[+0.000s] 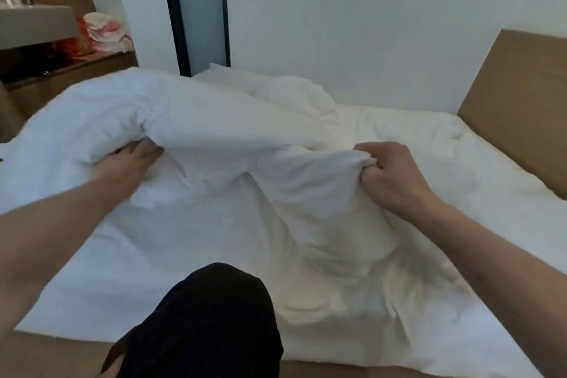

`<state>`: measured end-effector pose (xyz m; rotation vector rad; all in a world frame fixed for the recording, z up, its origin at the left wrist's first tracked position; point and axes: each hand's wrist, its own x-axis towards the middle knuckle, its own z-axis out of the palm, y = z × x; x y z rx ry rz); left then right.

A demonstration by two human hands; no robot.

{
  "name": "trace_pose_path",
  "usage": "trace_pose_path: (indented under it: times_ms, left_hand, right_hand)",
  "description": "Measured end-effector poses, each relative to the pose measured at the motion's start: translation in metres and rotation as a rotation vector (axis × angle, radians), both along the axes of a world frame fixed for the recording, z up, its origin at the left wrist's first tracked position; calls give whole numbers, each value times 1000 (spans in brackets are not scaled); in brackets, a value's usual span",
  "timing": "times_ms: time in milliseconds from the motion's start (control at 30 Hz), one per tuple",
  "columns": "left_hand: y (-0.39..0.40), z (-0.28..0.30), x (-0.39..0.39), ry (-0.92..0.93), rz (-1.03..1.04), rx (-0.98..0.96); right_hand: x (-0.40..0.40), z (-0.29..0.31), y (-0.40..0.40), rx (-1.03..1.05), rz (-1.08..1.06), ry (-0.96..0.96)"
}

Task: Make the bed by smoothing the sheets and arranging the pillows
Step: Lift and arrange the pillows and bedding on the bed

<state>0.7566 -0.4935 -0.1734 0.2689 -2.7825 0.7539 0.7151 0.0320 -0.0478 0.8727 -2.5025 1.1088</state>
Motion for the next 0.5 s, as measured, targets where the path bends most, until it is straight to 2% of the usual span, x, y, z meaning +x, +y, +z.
trace_pose_path:
  times_ms: [67, 100, 167, 200, 267, 300, 333, 400, 500]
  left_hand:
    - [6, 29, -17, 9, 167, -30]
    - [16, 40, -28, -43, 281, -42]
    - [49, 53, -44, -197, 356, -11]
    - [73, 56, -45, -320, 320, 30]
    - [124, 58, -36, -610, 208, 144]
    - [150, 60, -28, -718, 155, 176]
    - [174, 59, -19, -762, 90, 218]
    - [216, 59, 1, -784, -54, 340]
    - [259, 65, 3, -728, -246, 392]
  right_hand:
    - [7, 23, -2, -138, 74, 14]
    - [11, 25, -6, -142, 94, 13]
    - [11, -2, -10, -5, 109, -25]
    - [8, -27, -10, 142, 109, -81]
    - [0, -84, -5, 625, 100, -214]
    - [-2, -106, -1, 841, 93, -266]
    - [-3, -121, 3, 957, 87, -305]
    - [-9, -124, 10, 936, 49, -399]
    - [-20, -104, 15, 687, -19, -508]
